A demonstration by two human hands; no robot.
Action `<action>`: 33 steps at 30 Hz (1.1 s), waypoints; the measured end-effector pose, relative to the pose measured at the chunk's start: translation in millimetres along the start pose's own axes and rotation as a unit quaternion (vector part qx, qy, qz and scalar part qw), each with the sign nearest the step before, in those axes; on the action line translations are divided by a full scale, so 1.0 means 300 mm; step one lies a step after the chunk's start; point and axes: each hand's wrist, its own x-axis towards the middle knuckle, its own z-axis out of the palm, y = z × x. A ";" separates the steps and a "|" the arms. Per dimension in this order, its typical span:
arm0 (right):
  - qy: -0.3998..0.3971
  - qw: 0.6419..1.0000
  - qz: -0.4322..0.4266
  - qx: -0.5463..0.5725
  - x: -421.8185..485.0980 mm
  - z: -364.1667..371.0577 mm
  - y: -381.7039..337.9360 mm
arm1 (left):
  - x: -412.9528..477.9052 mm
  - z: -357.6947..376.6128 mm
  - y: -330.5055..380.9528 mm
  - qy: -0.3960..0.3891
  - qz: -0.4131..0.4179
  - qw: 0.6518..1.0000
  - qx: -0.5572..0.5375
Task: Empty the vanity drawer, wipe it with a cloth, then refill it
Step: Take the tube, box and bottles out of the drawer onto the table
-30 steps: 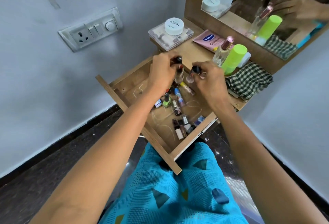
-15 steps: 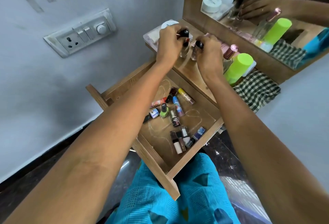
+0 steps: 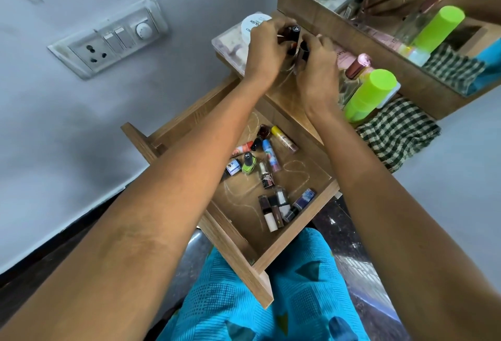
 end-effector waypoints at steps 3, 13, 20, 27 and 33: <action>-0.013 1.000 -0.019 0.011 -0.020 0.002 -0.001 | -0.015 -0.013 -0.008 -0.004 -0.011 1.000 -0.006; 0.032 0.989 -0.146 0.018 -0.227 -0.018 -0.001 | -0.224 -0.098 -0.061 -0.010 -0.016 1.000 -0.019; -0.074 0.988 -0.132 0.018 -0.384 0.029 0.065 | -0.425 -0.126 -0.149 -0.044 -0.070 0.995 0.058; -0.180 0.983 0.018 0.016 -0.472 0.084 0.130 | -0.549 -0.135 -0.216 -0.105 -0.120 0.985 0.073; -0.232 0.968 0.098 -0.021 -0.505 0.136 0.124 | -0.565 -0.112 -0.253 -0.076 -0.132 0.983 0.101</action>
